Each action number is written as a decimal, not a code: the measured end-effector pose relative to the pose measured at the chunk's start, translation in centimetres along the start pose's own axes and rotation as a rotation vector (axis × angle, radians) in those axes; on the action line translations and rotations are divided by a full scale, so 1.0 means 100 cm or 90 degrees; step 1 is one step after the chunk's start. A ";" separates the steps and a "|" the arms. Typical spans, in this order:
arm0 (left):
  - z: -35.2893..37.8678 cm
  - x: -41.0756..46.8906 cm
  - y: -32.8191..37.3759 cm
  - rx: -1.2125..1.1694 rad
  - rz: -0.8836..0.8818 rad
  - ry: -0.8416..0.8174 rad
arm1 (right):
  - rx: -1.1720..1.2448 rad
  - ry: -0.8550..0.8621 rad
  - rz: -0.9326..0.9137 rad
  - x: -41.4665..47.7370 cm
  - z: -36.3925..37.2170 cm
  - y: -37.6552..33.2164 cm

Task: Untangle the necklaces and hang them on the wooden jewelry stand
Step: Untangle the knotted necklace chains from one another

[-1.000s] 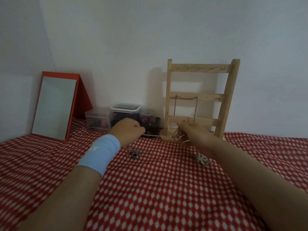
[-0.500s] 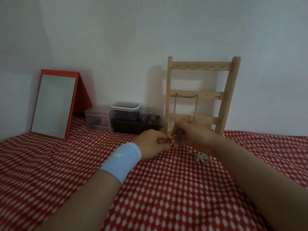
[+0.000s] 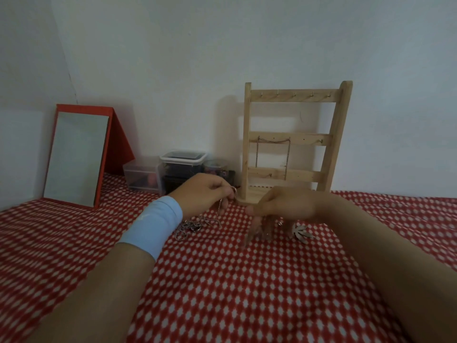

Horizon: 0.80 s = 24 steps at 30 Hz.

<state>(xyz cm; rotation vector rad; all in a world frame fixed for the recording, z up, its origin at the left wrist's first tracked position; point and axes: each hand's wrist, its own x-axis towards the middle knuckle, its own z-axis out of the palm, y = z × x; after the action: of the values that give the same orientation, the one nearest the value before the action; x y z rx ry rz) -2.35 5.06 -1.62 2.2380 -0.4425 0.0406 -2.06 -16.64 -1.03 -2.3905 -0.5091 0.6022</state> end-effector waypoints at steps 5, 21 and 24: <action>-0.001 -0.003 0.021 -0.126 0.077 0.027 | -0.025 0.171 -0.141 0.009 0.009 -0.008; 0.010 0.000 -0.012 0.184 -0.034 -0.197 | 0.355 0.214 -0.132 0.014 0.006 0.004; -0.005 -0.002 -0.015 0.188 -0.063 -0.199 | 0.097 0.287 -0.077 0.011 0.008 0.002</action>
<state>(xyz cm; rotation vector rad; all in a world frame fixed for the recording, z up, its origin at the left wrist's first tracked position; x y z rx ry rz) -1.99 6.41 -2.46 2.5649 -0.5193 -0.3185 -1.55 -15.86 -2.09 -2.2343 -0.3879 0.0383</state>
